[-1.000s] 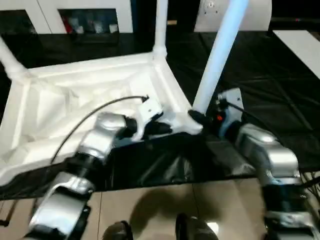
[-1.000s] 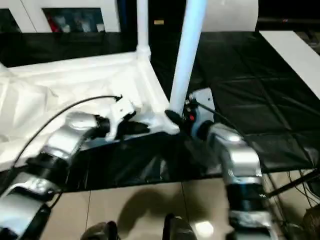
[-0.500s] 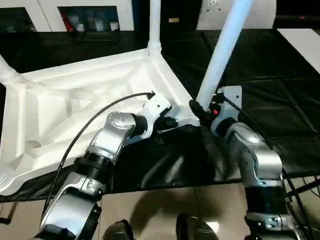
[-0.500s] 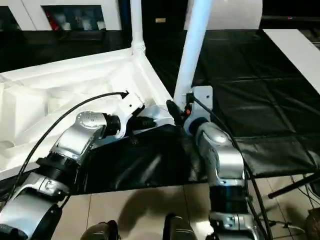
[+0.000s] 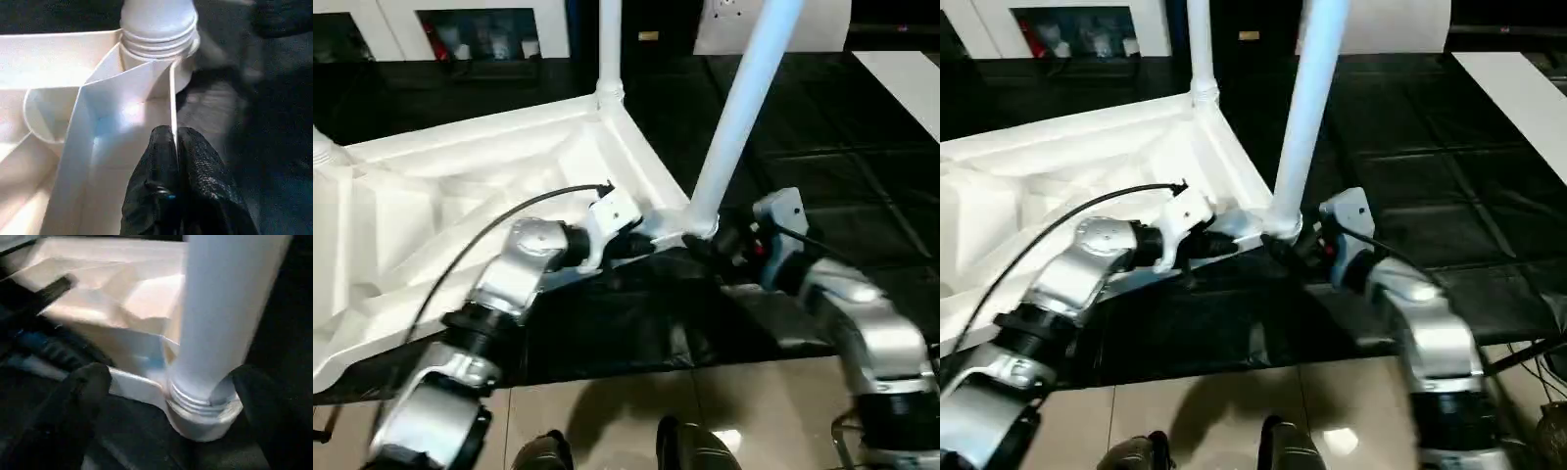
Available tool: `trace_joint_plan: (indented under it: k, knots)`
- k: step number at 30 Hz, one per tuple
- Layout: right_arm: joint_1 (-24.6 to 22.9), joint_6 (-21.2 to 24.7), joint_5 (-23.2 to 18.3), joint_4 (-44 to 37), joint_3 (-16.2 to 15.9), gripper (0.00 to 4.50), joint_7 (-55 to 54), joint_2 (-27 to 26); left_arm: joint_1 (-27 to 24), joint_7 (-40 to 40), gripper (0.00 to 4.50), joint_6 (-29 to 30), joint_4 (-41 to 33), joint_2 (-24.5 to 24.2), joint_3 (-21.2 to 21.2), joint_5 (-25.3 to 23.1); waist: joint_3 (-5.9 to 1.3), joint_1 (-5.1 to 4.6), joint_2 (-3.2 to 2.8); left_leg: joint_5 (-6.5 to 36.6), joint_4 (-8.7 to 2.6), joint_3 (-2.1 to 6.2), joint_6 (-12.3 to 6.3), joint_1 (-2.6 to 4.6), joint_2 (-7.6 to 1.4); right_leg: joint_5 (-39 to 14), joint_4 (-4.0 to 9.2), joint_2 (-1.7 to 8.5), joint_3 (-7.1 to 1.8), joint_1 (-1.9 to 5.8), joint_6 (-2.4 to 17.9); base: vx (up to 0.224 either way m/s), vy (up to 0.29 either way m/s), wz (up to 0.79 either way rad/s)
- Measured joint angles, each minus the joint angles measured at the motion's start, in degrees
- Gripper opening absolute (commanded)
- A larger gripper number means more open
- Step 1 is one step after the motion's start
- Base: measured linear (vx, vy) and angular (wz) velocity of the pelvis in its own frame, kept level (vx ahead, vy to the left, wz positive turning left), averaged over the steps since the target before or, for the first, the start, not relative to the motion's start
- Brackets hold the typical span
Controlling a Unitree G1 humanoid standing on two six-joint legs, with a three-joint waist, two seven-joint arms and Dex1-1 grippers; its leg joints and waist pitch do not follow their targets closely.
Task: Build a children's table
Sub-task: Rotate leg to tighten
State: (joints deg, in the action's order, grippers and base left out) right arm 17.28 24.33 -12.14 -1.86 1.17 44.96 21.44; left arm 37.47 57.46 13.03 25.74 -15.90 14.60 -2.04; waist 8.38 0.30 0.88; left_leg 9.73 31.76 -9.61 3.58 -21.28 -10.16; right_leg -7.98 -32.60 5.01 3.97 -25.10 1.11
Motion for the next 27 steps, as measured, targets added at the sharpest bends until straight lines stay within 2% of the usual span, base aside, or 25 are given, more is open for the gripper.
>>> trace_joint_plan:
  k: [4, 7, 13, 14, 17, 20, 22, 23, 27]
  knots:
    - [0.49, -1.13, -2.31, 0.6, 0.57, 4.43, 5.02, 2.13, -0.82, 4.77, 0.0, -3.8, -0.06, -2.81, 0.65, 0.92, 0.0, 0.13, 0.0, 0.05, 0.0, -0.04, -0.04, 0.01, -0.13, 0.0, -0.11, -0.12, 0.01, -0.06, 0.14, 0.0, 0.0, 0.0]
    - [0.72, -1.42, -4.42, 1.3, 0.2, 4.43, 11.85, 6.66, -1.35, 10.52, 0.0, -5.53, 0.03, -5.49, 0.96, 2.61, 0.0, 0.49, 0.0, 0.05, 0.05, -0.05, -0.05, 0.1, -0.15, 0.01, -0.11, -0.11, 0.01, -0.08, 0.16, 0.0, 0.0, 0.0]
    - [2.07, -2.58, -6.21, 3.52, -3.96, 4.43, 22.77, 9.41, -1.44, 20.26, 0.0, -7.62, 0.05, -9.51, 2.2, 4.57, 0.02, 1.56, 0.04, 0.06, 0.27, -0.08, -0.03, 0.17, -0.14, 0.1, -0.14, -0.09, -0.03, -0.06, 0.31, 0.0, 0.0, 0.0]
    - [2.72, -2.83, -6.23, 4.16, -4.36, 4.18, 24.21, 9.61, -1.44, 21.55, 0.0, -8.17, 0.06, -10.08, 2.57, 4.67, 0.05, 1.7, 0.08, 0.06, 0.3, -0.08, -0.03, 0.17, -0.13, 0.11, -0.16, -0.07, -0.03, -0.06, 0.33, 0.0, 0.0, 0.0]
    - [4.85, -4.73, -6.23, 6.61, -6.53, 4.07, 28.61, 10.67, -1.42, 25.49, 0.0, -10.1, 0.11, -11.9, 3.46, 5.0, 0.17, 1.72, 0.3, 0.11, 0.39, -0.07, 0.05, 0.18, -0.13, 0.11, -0.28, -0.06, -0.05, -0.06, 0.33, 0.0, 0.0, 0.0]
    - [5.98, -5.29, -6.22, 8.07, -8.04, 3.69, 30.71, 10.64, -1.4, 27.71, 0.0, -11.63, 0.37, -12.81, 3.96, 5.19, 0.22, 1.94, 0.39, 0.12, 0.44, -0.08, 0.07, 0.18, -0.14, 0.1, -0.37, -0.06, -0.04, -0.07, 0.32, 0.0, 0.0, 0.0]
    - [6.11, -5.86, -6.22, 8.75, -8.54, 3.64, 31.26, 10.53, -1.39, 28.32, 0.0, -11.89, 0.38, -12.84, 4.08, 5.18, 0.23, 2.1, 0.39, 0.12, 0.47, -0.08, 0.08, 0.17, -0.14, 0.1, -0.37, -0.05, -0.04, -0.07, 0.32, 0.0, 0.0, 0.0]
    - [6.58, -6.15, -6.21, 9.59, -8.85, 3.43, 32.05, 10.4, -1.35, 28.69, 0.0, -12.07, 0.38, -12.94, 4.13, 5.19, 0.26, 2.06, 0.44, 0.13, 0.49, -0.09, 0.08, 0.17, -0.13, 0.1, -0.38, -0.04, -0.06, -0.07, 0.32, 0.0, 0.0, 0.0]
    - [8.13, -6.62, -6.21, 11.16, -10.45, 3.1, 34.44, 9.97, -1.04, 29.49, 0.0, -12.25, 0.47, -12.9, 4.41, 5.17, 0.3, 2.16, 0.51, 0.14, 0.52, -0.09, 0.11, 0.16, -0.14, 0.11, -0.41, -0.04, -0.05, -0.07, 0.33, 0.0, 0.0, 0.0]
